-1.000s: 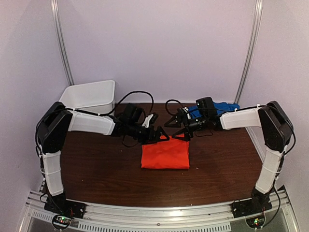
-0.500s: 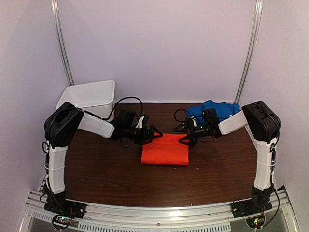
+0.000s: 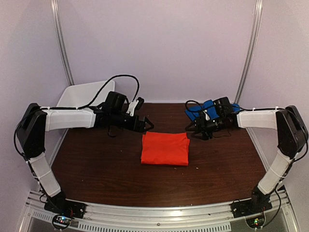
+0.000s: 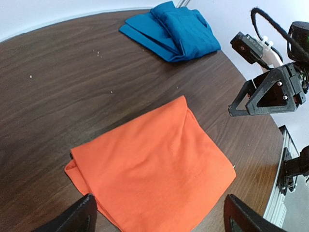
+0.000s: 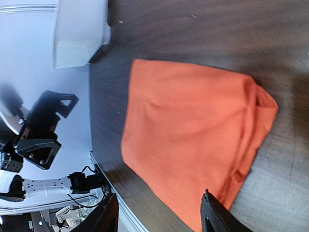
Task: Fold and stack the mixed laundry pile
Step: Pick up the square-folded T-shirt from the center of the board.
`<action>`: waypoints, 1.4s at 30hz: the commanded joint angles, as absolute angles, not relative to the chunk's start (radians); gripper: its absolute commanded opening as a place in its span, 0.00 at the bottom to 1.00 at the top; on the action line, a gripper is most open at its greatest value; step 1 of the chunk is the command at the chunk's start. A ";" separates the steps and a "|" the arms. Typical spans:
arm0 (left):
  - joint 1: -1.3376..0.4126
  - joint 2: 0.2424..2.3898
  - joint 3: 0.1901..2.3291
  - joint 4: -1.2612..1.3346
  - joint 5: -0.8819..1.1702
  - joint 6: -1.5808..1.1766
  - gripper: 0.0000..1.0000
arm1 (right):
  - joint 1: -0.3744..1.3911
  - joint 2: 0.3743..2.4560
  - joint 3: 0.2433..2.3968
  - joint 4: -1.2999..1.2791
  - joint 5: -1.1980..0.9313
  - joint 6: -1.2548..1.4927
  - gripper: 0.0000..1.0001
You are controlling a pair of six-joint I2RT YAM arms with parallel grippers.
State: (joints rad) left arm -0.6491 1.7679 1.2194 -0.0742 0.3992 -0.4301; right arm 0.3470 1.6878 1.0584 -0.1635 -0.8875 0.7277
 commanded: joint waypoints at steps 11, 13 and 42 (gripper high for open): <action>-1.047 1.938 1.450 -0.215 0.062 0.192 0.53 | 0.332 1.760 0.902 -0.127 -0.862 0.814 0.58; -1.079 1.967 1.466 -0.194 0.052 0.253 0.51 | 0.330 1.761 0.892 -0.112 -0.871 0.825 0.58; -1.108 2.126 1.452 -0.073 0.022 0.281 0.38 | 0.325 1.699 0.842 -0.134 -0.926 0.799 0.56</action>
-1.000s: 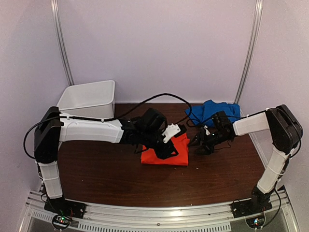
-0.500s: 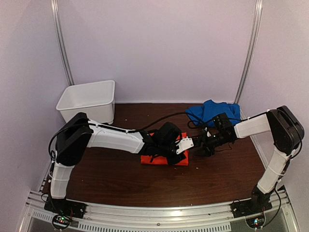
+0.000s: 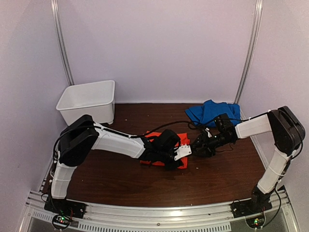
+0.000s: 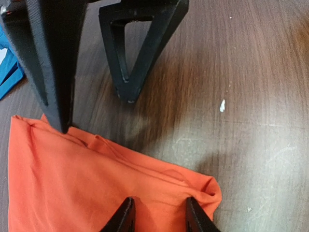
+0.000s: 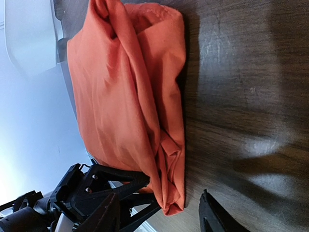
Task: Fold and stack the mixed laundry pile
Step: Pick up the square-folded T-shirt from the center of the board.
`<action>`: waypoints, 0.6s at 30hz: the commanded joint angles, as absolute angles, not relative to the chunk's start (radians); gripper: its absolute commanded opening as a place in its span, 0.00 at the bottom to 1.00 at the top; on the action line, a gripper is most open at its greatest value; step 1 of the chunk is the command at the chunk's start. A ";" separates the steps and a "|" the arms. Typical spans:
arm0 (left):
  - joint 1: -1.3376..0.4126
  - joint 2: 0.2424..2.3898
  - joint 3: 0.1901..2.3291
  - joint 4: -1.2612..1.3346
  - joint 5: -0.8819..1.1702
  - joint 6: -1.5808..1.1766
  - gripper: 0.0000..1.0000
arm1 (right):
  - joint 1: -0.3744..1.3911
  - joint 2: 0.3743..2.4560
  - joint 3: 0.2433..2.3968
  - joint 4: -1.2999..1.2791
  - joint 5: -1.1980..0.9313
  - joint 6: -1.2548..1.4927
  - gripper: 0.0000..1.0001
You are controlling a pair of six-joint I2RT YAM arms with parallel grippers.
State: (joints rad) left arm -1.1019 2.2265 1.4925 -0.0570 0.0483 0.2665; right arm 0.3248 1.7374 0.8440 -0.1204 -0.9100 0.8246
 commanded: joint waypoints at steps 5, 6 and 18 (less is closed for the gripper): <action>-1.115 2.019 1.404 -0.075 0.031 0.312 0.38 | 0.325 1.689 0.820 -0.112 -0.931 0.814 0.56; -1.118 2.012 1.396 -0.077 0.034 0.319 0.38 | 0.325 1.689 0.818 -0.108 -0.931 0.816 0.56; -1.142 2.135 1.415 -0.065 0.092 0.416 0.36 | 0.325 1.681 0.808 -0.101 -0.937 0.837 0.56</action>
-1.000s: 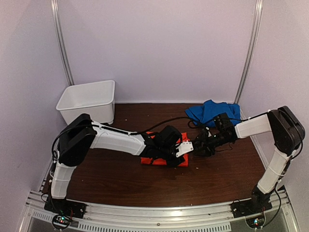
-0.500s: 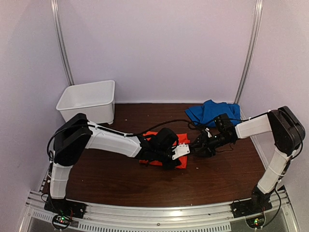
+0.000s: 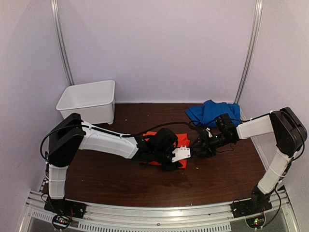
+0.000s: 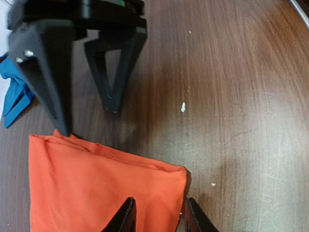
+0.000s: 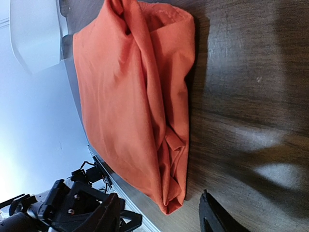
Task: Fold and stack the mixed laundry pile
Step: Pick up the square-folded T-shirt from the center of the board.
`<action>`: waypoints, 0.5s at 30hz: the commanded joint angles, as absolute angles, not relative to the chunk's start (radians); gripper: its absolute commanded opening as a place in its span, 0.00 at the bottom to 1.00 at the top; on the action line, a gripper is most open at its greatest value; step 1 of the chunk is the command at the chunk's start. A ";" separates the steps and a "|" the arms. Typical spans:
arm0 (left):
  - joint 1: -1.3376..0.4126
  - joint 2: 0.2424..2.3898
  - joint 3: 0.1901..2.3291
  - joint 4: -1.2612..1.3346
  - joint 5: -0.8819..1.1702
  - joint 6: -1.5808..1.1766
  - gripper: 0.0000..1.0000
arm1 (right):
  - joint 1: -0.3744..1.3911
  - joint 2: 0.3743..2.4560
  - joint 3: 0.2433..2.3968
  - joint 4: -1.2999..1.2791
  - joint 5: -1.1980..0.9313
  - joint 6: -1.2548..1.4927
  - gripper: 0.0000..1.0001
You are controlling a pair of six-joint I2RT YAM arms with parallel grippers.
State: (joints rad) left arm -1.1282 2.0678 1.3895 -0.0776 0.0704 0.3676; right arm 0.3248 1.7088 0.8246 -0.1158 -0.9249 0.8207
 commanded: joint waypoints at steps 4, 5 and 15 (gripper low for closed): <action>-1.143 2.219 1.470 -0.089 0.079 0.407 0.40 | 0.325 1.686 0.810 -0.110 -0.941 0.838 0.58; -1.143 2.236 1.479 -0.090 0.077 0.405 0.40 | 0.325 1.687 0.810 -0.114 -0.942 0.837 0.59; -1.142 2.166 1.497 -0.039 0.087 0.332 0.00 | 0.343 1.727 0.798 -0.028 -0.965 0.892 0.75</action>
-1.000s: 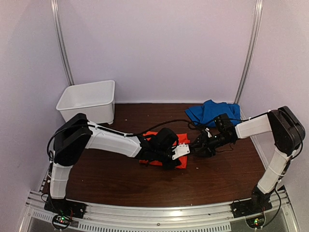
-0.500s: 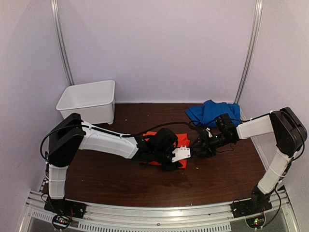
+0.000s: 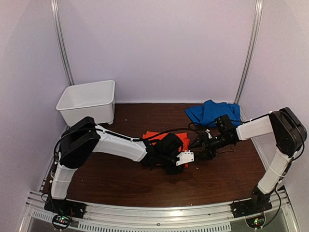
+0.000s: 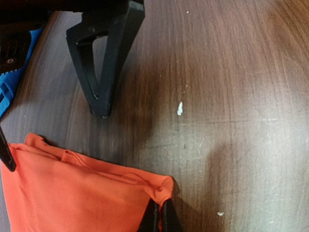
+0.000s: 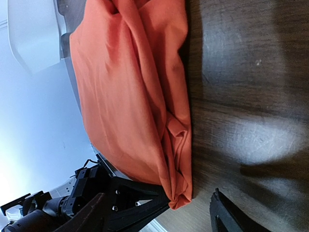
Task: Fold and stack the mixed laundry pile
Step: Pick up the square-folded T-shirt from the center of the board.
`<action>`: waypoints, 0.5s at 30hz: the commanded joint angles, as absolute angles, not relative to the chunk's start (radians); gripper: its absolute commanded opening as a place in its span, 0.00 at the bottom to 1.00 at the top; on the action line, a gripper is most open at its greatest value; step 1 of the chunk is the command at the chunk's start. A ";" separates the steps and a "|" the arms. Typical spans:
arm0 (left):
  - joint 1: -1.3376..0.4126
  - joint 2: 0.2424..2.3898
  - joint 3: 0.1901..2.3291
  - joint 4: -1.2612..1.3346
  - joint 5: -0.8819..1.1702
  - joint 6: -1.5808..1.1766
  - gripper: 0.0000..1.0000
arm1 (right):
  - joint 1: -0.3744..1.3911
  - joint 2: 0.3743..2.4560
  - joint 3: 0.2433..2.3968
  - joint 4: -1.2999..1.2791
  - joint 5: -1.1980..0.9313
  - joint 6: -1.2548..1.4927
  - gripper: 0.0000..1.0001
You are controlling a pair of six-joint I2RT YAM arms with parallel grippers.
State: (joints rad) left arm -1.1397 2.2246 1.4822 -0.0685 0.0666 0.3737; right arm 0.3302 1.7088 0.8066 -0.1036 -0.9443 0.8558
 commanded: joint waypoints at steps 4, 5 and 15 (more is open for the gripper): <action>-1.140 2.130 1.521 -0.038 0.110 0.304 0.00 | 0.362 1.767 0.804 0.059 -0.980 0.949 0.83; -1.139 2.125 1.524 -0.035 0.114 0.295 0.00 | 0.367 1.779 0.805 0.086 -0.987 0.972 0.84; -1.141 2.082 1.499 -0.015 0.153 0.271 0.00 | 0.384 1.911 0.816 0.385 -1.021 1.189 0.76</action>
State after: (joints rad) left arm -1.1397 2.1445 1.4994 -0.0685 0.1143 0.2897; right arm 0.3779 1.8572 0.8093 0.2188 -1.0199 1.0660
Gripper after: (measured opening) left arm 0.026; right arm 0.787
